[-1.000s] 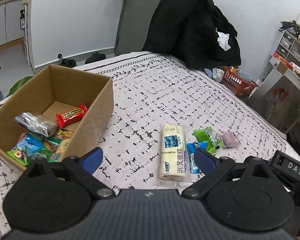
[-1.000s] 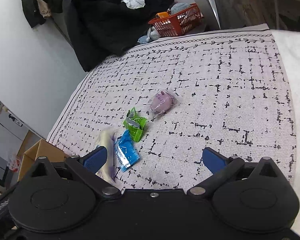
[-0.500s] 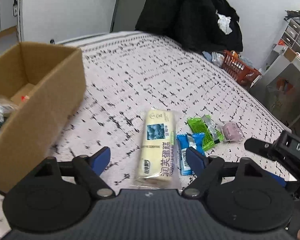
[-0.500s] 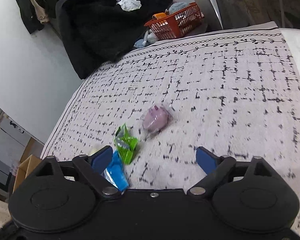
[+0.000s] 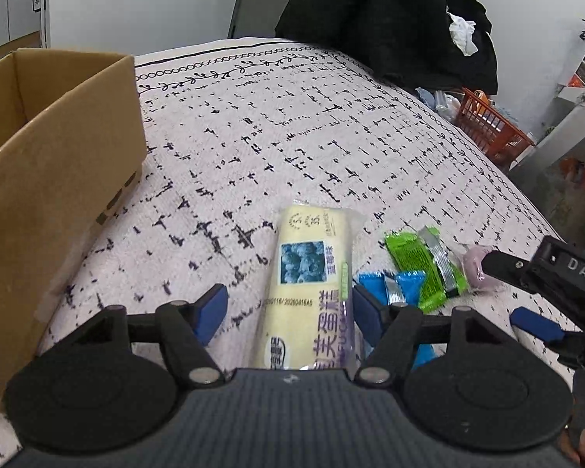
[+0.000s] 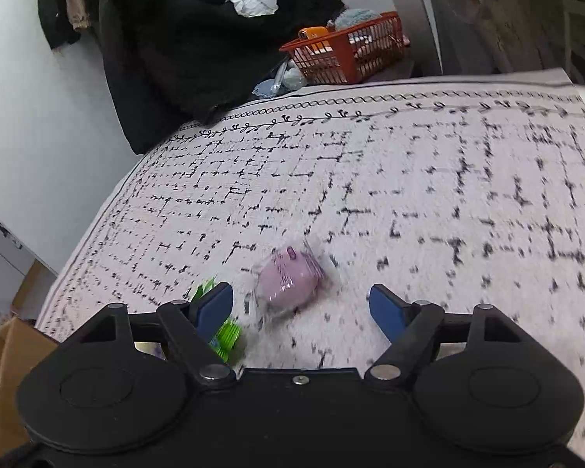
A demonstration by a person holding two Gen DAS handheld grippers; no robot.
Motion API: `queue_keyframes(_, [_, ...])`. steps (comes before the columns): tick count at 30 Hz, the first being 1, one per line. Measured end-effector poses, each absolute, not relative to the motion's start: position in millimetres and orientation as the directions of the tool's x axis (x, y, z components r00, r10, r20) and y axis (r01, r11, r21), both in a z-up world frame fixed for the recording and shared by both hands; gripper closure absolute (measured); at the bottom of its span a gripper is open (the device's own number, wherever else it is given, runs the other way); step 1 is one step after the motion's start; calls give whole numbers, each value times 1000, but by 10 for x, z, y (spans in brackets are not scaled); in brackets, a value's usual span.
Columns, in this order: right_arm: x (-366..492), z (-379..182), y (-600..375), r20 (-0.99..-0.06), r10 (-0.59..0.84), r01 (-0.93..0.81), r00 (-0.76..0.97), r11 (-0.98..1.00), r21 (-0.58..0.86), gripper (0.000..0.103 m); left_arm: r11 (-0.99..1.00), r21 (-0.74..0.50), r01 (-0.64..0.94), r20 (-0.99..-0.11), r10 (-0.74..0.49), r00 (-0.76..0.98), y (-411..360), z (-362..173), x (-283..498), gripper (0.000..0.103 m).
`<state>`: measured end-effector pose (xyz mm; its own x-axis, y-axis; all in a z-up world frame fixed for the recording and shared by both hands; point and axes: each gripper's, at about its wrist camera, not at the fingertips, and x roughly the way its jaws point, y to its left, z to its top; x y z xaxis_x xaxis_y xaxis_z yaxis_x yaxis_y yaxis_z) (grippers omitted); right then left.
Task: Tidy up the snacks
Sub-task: 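Grasp the yellow stick snack with the left tool while the right tool grasps the pink candy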
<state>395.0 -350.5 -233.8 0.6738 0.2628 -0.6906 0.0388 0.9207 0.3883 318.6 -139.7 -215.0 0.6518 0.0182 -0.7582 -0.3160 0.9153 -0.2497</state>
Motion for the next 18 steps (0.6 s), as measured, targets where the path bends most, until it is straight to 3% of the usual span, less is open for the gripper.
queue_keyframes(4, [4052,-2368,-3384,-693,242,7,679,942,336,27,925,-218,-312,-772,32,635,-1420,-2145,3255,36])
queue_keyframes(6, [4095,-2377,-3336,-694,236,-6,680,949,316,29,931,-201,-304,-779,36,626,-1427,-2135,3271,48])
queue_keyframes(7, [4115,-2380,-3313,-694,231,-12,682,952,305,32,931,-210,-298,-779,25,627,-1417,-2129,3275,54])
queue_keyframes(9, [4141,-2389,-3278,-703,196,-12,683,966,258,49,929,-229,-291,-778,5,628,-1383,-2125,3278,64])
queue_keyframes(12, [4128,-2370,-3293,-703,214,-21,678,962,272,62,925,-247,-288,-778,-12,628,-1330,-2109,3259,68])
queue_keyframes(18, [3975,-2252,-3384,-709,189,31,679,958,285,64,921,-256,-295,-769,-9,639,-1230,-1938,3146,69])
